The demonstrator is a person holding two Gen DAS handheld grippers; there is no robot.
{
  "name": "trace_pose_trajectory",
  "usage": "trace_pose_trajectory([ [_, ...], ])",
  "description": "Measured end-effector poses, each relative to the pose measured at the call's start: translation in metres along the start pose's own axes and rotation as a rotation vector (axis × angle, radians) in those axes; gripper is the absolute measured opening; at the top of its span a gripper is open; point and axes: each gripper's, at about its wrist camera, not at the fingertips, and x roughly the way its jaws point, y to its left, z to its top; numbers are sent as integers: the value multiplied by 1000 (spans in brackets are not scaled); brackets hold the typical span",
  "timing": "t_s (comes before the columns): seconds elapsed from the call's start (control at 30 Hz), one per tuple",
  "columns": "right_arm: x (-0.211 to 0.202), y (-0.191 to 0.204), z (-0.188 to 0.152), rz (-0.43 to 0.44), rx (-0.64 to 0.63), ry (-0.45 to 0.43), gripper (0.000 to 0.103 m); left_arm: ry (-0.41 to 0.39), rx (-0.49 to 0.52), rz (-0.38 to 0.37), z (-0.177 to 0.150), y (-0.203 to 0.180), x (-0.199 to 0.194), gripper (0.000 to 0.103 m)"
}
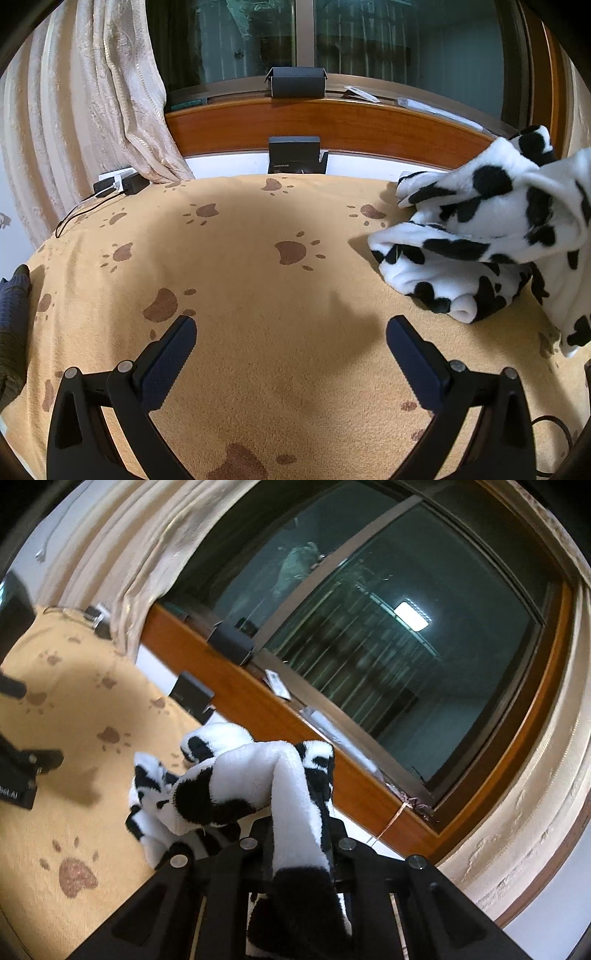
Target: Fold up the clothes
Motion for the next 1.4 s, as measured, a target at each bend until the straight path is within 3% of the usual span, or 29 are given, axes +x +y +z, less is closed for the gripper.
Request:
trace_pose_trajectory([
  [0.27,-7,-19,5,-43,61,-40,12,-2,0,1,0,0,-1,103],
  [0.53,-42,-54,36,-211,139,-210,12,-6,-12,0,1,1,-3,103],
  [0.6,-48,-64,46,-220,143,-224,12,-9,-14,-2,1,2,-4,103],
  [0.7,-47,-74,48,-117,183,-220,13,-12,-20,-3,2,3,-5,103],
  [0.73,-42,-75,46,-49,203,-191,19,-13,-23,-4,2,3,-6,103],
  [0.8,-33,-71,35,67,234,-138,58,-14,-30,-3,2,5,-7,103],
  [0.83,-29,-67,28,117,246,-113,95,-13,-34,-2,2,5,-7,103],
  [0.87,-25,-62,20,161,253,-92,102,-12,-37,-1,2,6,-6,103],
  [1.13,-45,40,-38,371,-6,25,102,9,-66,8,2,12,-1,103],
  [1.27,-31,87,-48,474,-56,69,102,10,-79,30,2,17,1,103],
  [1.4,-1,124,-47,427,-177,113,101,31,-94,41,1,21,7,103],
])
